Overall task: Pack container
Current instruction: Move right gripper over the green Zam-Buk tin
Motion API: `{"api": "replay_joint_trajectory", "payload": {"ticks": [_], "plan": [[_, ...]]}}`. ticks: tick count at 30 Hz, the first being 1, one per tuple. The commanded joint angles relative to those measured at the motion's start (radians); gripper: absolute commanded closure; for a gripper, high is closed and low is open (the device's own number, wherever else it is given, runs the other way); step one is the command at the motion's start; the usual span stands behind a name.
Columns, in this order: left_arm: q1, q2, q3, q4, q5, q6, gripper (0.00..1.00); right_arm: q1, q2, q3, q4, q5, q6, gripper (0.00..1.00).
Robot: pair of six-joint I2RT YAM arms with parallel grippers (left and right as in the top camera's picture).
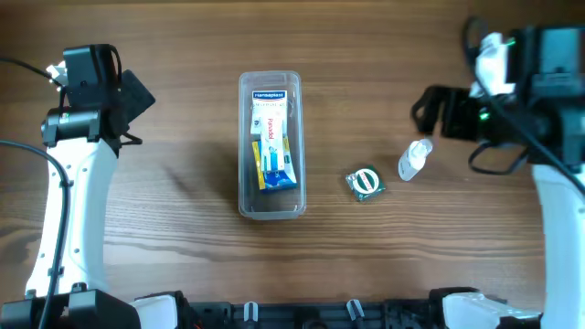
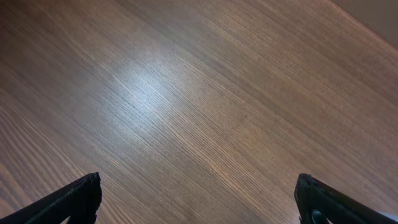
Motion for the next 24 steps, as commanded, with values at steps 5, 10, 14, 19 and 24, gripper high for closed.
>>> {"api": "replay_joint_trajectory", "payload": {"ticks": [5,10,14,19,24], "plan": [[0.005,-0.008,0.015,-0.001,-0.009,-0.002,0.0,0.204,0.037,-0.264,0.097,0.014,0.014,0.0],[0.005,-0.008,0.015,-0.001,-0.009,-0.002,0.0,0.29,0.073,-0.426,0.217,0.133,0.066,0.0],[0.005,-0.008,0.015,-0.001,-0.009,-0.002,0.0,0.299,0.117,-0.499,0.315,0.15,0.053,0.0],[0.005,-0.008,0.015,-0.001,-0.009,-0.002,0.0,0.299,0.171,-0.55,0.426,0.151,0.023,0.0],[0.005,-0.008,0.015,-0.001,-0.009,-0.002,0.0,0.299,0.255,-0.569,0.47,0.141,0.024,0.0]]}}
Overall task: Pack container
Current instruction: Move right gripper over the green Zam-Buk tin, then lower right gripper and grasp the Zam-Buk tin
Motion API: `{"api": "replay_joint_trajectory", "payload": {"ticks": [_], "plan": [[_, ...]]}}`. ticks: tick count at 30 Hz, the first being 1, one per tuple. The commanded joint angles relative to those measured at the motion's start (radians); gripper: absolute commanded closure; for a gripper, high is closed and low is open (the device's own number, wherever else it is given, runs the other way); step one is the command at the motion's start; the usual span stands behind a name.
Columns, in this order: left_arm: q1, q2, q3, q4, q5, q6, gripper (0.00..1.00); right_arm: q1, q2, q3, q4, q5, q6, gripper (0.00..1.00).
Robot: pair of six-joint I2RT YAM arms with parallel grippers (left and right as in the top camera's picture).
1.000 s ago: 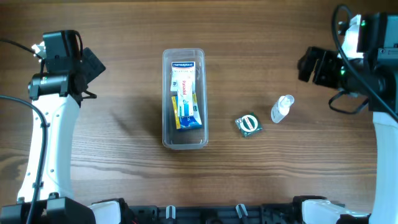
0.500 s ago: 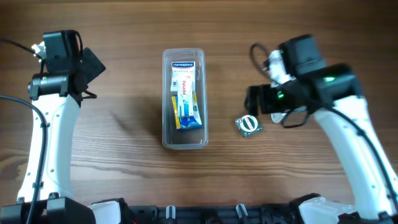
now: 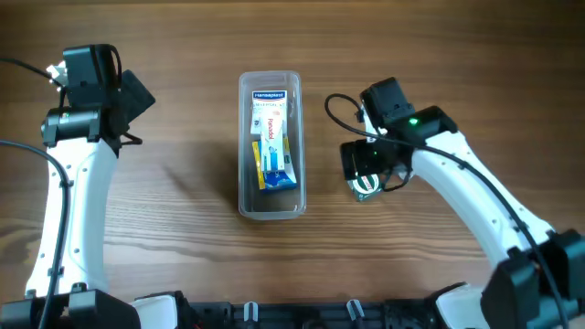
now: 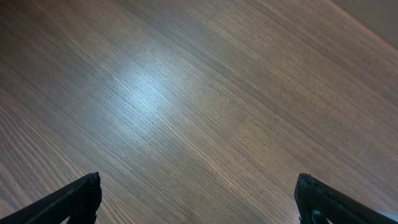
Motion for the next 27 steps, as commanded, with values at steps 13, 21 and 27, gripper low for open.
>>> {"api": "replay_joint_trajectory", "payload": {"ticks": [13,21,27], "plan": [[0.005,-0.008,0.015,-0.001,-0.01,-0.002,0.0,0.003,0.254,-0.016,0.061,0.021,-0.027,0.0],[0.005,-0.008,0.015,-0.001,-0.009,-0.002,0.0,0.003,0.285,-0.058,0.134,0.021,-0.053,0.0],[0.005,-0.008,0.015,-0.001,-0.009,-0.002,0.0,0.003,0.286,-0.097,0.171,0.021,-0.052,0.0]]}}
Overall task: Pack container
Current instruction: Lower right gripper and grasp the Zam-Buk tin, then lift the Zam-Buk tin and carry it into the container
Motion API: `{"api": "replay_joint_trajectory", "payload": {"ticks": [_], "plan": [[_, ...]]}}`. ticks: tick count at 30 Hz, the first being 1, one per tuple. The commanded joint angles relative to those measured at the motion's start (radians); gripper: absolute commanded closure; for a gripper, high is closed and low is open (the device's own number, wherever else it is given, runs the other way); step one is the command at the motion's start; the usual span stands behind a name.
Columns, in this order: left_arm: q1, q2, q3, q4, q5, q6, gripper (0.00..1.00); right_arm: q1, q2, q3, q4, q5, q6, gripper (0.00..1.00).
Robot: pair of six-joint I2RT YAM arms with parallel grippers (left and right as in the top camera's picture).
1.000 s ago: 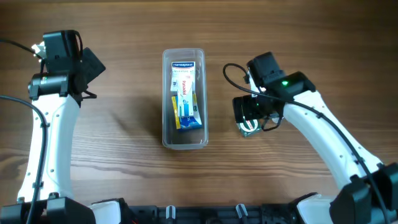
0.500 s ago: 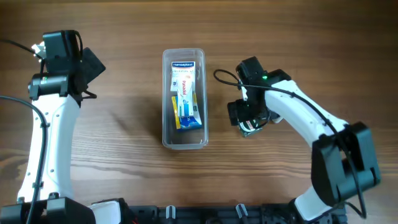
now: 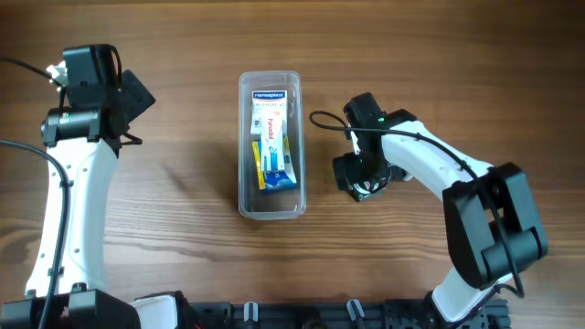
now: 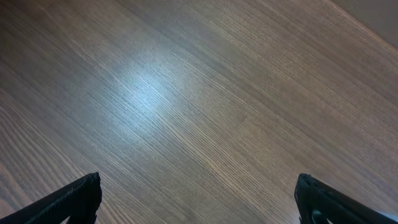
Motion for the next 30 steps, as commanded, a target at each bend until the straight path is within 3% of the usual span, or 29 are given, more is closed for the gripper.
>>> {"api": "replay_joint_trajectory", "payload": {"ticks": [1,6,13,18,23,30], "plan": [[0.005,-0.008,0.015,-0.001,-0.009,-0.002,0.0,0.003,0.026,-0.025,0.023,0.018,-0.018,0.0],[0.005,-0.008,0.015,-0.001,-0.01,-0.002,0.0,0.002,0.026,-0.035,0.045,0.017,-0.017,0.02],[0.005,-0.008,0.015,-0.001,-0.009,-0.002,0.0,0.002,0.026,-0.036,0.043,0.018,-0.017,0.35],[0.005,-0.008,0.015,-0.001,-0.009,-0.002,0.0,0.002,0.026,-0.036,0.035,0.018,-0.016,0.42],[0.005,-0.008,0.015,-0.001,-0.009,-0.002,0.0,0.002,0.026,-0.021,0.02,0.039,-0.017,0.42],[0.005,-0.008,0.015,-0.001,-0.009,-0.002,0.0,0.002,0.025,0.116,-0.087,0.044,-0.016,0.49]]}}
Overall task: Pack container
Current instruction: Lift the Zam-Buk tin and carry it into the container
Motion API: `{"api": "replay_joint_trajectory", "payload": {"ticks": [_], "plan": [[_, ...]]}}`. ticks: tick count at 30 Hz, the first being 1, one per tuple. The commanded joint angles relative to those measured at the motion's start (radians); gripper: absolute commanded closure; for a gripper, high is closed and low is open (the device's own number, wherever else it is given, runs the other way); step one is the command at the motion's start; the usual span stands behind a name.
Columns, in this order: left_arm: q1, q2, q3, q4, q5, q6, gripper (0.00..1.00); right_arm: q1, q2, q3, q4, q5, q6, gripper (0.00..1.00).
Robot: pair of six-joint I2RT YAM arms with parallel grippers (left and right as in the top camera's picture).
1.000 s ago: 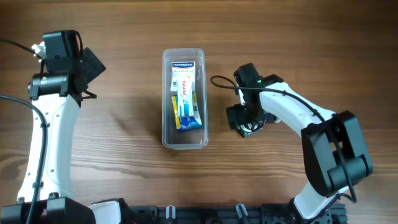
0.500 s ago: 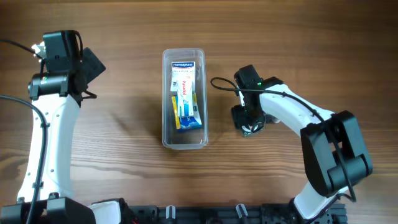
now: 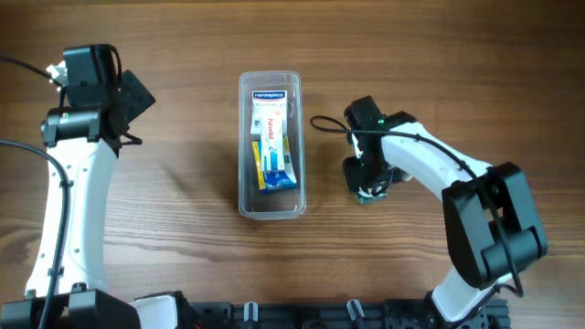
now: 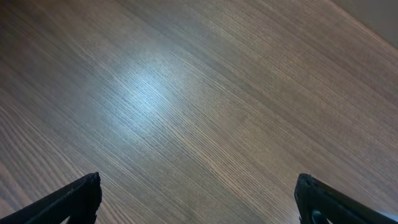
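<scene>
A clear plastic container stands mid-table, holding a white toothpaste tube and a blue packet. To its right, my right gripper points down onto a small green-and-white round item, of which only a sliver shows under it. The jaws are hidden from above. My left gripper hangs open over bare wood at the far left, its dark fingertips wide apart with nothing between them. In the overhead view the left gripper sits far from the container.
The right arm's white link runs across the table to the right of the container and hides what lies beneath it. A black cable loops beside the wrist. Dark rail fittings line the front edge.
My right gripper has shifted slightly to the right, onto the green round item, and covers more of it. The left arm and the container have not moved.
At first my right arm was drawn back at the far right, with a small white bottle and the green round item lying free. Then the gripper stood over the green item, the bottle hidden. Later it sat low at the item's left side, and now on it.
</scene>
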Motion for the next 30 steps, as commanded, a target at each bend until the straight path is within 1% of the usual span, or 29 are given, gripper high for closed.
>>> {"api": "replay_joint_trajectory", "payload": {"ticks": [1,7,10,14,17,20,23,30], "plan": [[0.005,-0.008,0.015,-0.001,-0.009,-0.002,0.0,0.002,0.021,0.133,-0.055,0.021,0.0,0.51],[0.005,-0.008,0.015,-0.001,-0.01,-0.002,0.0,0.002,0.021,0.394,-0.247,0.013,0.079,0.52],[0.005,-0.008,0.015,-0.001,-0.009,-0.002,0.0,0.003,0.021,0.488,-0.309,0.01,0.109,0.52],[0.005,-0.008,0.015,0.0,-0.009,-0.002,0.0,0.003,0.021,0.602,-0.393,-0.044,0.132,0.55],[0.005,-0.008,0.015,-0.001,-0.01,-0.002,0.0,0.006,0.021,0.653,-0.438,-0.086,0.14,0.55],[0.005,-0.008,0.015,-0.001,-0.009,-0.002,0.0,0.023,0.021,0.671,-0.446,-0.106,0.187,0.55],[0.005,-0.008,0.015,-0.001,-0.009,-0.002,0.0,0.063,0.021,0.671,-0.418,-0.119,0.221,0.55],[0.005,-0.008,0.015,-0.001,-0.009,-0.002,0.0,0.205,0.021,0.671,-0.328,-0.106,0.355,0.56]]}}
